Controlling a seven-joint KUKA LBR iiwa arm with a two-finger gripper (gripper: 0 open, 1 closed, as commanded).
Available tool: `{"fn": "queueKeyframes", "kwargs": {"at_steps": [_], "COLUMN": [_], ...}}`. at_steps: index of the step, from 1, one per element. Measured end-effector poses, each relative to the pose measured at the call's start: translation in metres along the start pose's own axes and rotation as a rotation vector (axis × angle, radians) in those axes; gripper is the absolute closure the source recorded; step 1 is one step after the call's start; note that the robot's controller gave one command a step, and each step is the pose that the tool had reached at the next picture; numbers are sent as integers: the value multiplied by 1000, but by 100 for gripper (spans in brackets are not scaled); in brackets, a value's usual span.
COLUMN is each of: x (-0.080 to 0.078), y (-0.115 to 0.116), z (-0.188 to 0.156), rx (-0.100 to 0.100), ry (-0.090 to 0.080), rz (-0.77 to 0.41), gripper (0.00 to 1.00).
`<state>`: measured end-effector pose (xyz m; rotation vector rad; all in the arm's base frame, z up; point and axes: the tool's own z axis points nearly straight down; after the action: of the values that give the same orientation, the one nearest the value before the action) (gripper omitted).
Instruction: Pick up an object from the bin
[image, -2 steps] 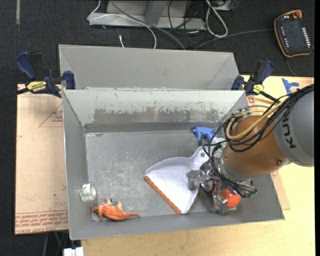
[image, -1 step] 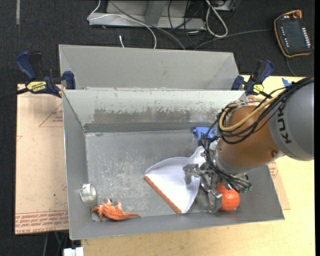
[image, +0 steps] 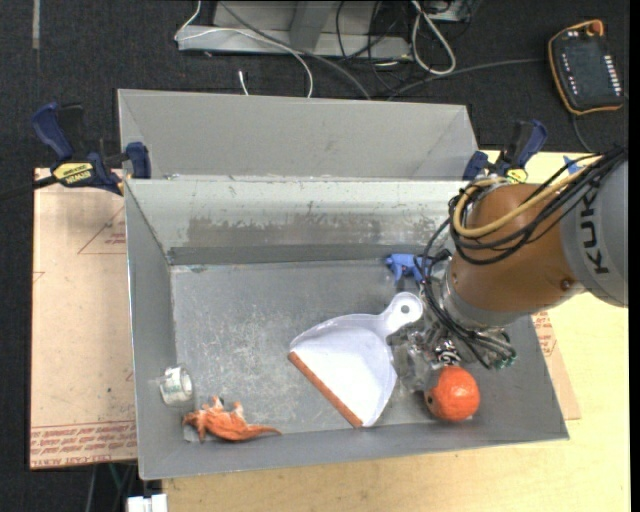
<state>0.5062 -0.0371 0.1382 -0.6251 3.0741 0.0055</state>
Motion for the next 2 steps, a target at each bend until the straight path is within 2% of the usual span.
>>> {"fn": "queueKeyframes", "kwargs": {"at_steps": [1, 2], "x": [0, -39], "y": [0, -31], "z": [0, 53], "rx": [0, 0], "ry": [0, 4], "rz": [0, -295], "gripper": [100, 100]}}
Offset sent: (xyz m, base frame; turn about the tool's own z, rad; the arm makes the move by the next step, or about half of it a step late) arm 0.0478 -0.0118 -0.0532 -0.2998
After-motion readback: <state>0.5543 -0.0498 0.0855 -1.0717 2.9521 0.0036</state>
